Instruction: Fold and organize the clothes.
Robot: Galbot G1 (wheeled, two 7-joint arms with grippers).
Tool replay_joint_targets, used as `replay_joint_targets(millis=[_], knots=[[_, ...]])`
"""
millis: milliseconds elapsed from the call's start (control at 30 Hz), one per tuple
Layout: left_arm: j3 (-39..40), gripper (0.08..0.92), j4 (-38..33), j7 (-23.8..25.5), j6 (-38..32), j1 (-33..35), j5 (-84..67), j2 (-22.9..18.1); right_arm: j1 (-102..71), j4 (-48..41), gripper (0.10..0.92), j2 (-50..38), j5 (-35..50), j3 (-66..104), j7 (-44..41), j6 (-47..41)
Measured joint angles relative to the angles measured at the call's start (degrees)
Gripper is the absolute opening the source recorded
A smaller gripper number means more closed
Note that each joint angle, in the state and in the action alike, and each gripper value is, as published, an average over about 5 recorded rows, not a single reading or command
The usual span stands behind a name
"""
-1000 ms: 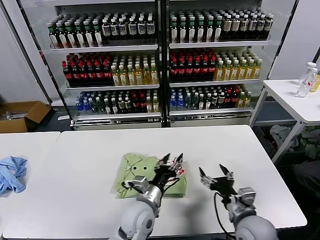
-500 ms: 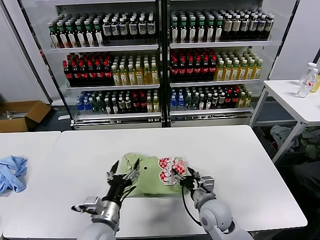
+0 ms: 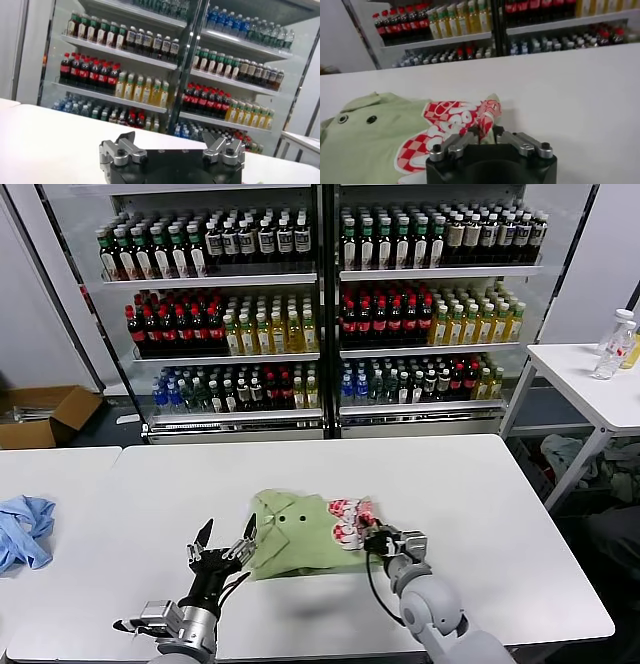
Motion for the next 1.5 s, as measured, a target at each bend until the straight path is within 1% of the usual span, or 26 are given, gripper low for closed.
replay_joint_targets(millis=[100, 167, 200, 300, 567, 967, 1067, 1333, 1500], knots=[[-0.02, 0.822, -0.34, 0.03, -0.3, 0.47, 0.38, 0.28, -0.23, -0.05, 0.168, -1.92, -1.64, 1.45, -1.51, 1.19], [0.02, 0.823, -0.55, 0.07, -0.56, 0.76, 0.77, 0.4, -0.6, 0.2, 0.148, -3.15, -2.95, 2.41, -2.56, 1.99], [0.06, 0.823, -0.69, 0.1, -0.69, 0.9, 1.01, 0.43, -0.85, 0.42, 0.151, -3.66, -3.63, 2.87, -2.99, 2.46], [0.19, 0.823, -1.17, 0.19, -1.03, 1.37, 1.86, 0.5, -1.92, 1.4, 0.217, -4.73, -5.82, 4.19, -3.76, 4.3], [0.22, 0.823, -2.78, 0.53, -2.01, 3.09, 4.4, 0.67, -6.81, 6.18, 0.434, -5.87, -11.25, 8.28, -4.23, 10.05], [0.41, 0.823, -6.07, 2.31, -3.38, 6.45, 8.3, -0.19, -20.64, 19.03, 0.774, -5.15, -16.03, 17.3, -5.01, 15.92], [0.15, 0.823, -6.74, 2.75, -3.6, 7.08, 9.53, -0.54, -24.05, 21.68, 0.815, -4.54, -16.89, 18.85, -5.02, 17.21], [-0.41, 0.823, -8.49, 3.83, -3.48, 8.82, 12.35, -1.84, -31.21, 26.84, 0.823, -2.62, -20.34, 21.04, -4.55, 20.4], [-0.53, 0.823, -9.17, 4.29, -3.22, 9.9, 13.94, -1.69, -34.24, 28.68, 0.823, -2.08, -22.21, 21.95, -4.15, 21.42]])
